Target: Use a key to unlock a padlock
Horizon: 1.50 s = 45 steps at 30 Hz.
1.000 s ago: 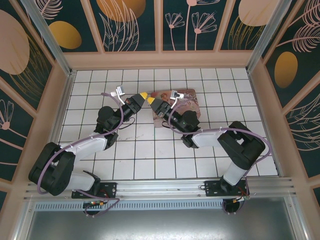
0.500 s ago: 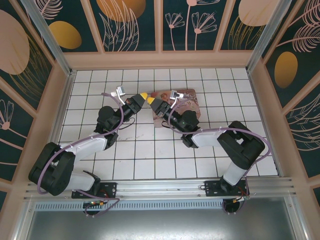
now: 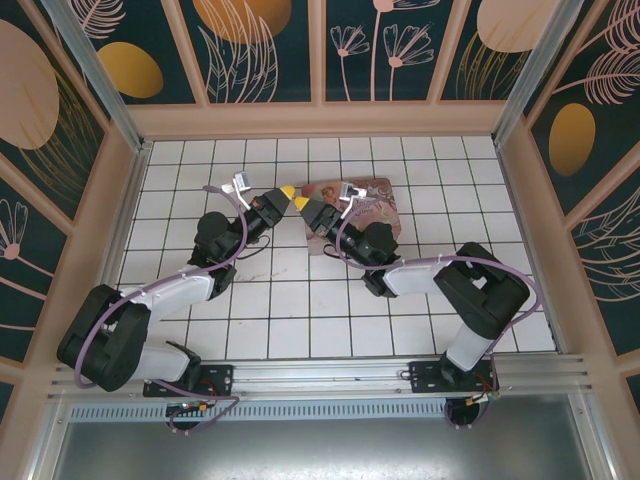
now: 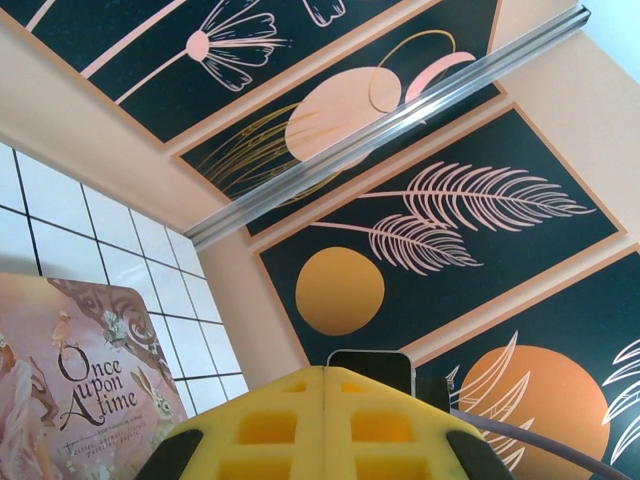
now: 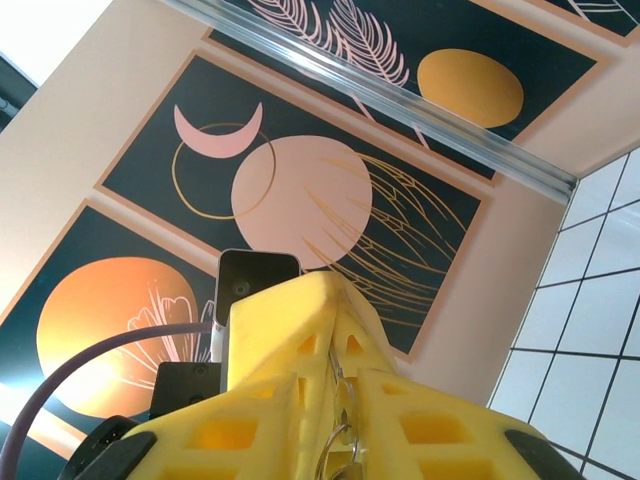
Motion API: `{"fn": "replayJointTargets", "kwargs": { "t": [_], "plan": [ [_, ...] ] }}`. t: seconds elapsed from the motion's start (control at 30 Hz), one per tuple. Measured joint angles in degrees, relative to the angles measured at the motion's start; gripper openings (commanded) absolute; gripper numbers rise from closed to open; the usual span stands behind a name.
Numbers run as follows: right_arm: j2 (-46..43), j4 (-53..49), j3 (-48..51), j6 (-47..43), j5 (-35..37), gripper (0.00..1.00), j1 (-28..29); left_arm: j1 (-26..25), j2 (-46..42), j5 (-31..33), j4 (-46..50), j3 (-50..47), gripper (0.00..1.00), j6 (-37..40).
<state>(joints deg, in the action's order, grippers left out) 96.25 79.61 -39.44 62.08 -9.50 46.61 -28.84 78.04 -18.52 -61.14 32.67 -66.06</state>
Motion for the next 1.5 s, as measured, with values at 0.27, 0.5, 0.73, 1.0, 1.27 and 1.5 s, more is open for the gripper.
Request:
{"fn": "replayJointTargets", "kwargs": {
  "t": [0.27, 0.5, 0.73, 1.0, 1.27, 1.5],
  "plan": [
    [0.3, 0.0, 0.0, 0.0, 0.4, 0.07, 0.0, 0.0, -0.2, 0.3, 0.1, 0.0, 0.0, 0.0],
    [0.3, 0.7, 1.0, 0.2, 0.9, 0.0, 0.0, -0.2, -0.4, 0.6, 1.0, 0.0, 0.0, 0.0],
    [-1.2, 1.1, 5.9, -0.2, 1.0, 0.0, -0.2, -0.4, -2.6, 1.5, 4.7, 0.0, 0.77, 0.4],
    [-12.3, -5.3, 10.6, -4.7, 0.5, 0.0, -0.5, -0.4, -10.3, 3.5, 11.7, 0.0, 0.96, 3.5],
    [-26.5, -20.9, 11.1, -13.9, 0.4, 0.0, -0.9, -0.4, -15.7, 1.8, 20.4, -1.0, 0.99, 7.9],
    [-33.7, -34.8, 11.1, -17.5, 0.6, 0.0, -6.3, -0.4, -18.6, -0.5, 26.6, -5.2, 0.98, 11.2]
  ]
}}
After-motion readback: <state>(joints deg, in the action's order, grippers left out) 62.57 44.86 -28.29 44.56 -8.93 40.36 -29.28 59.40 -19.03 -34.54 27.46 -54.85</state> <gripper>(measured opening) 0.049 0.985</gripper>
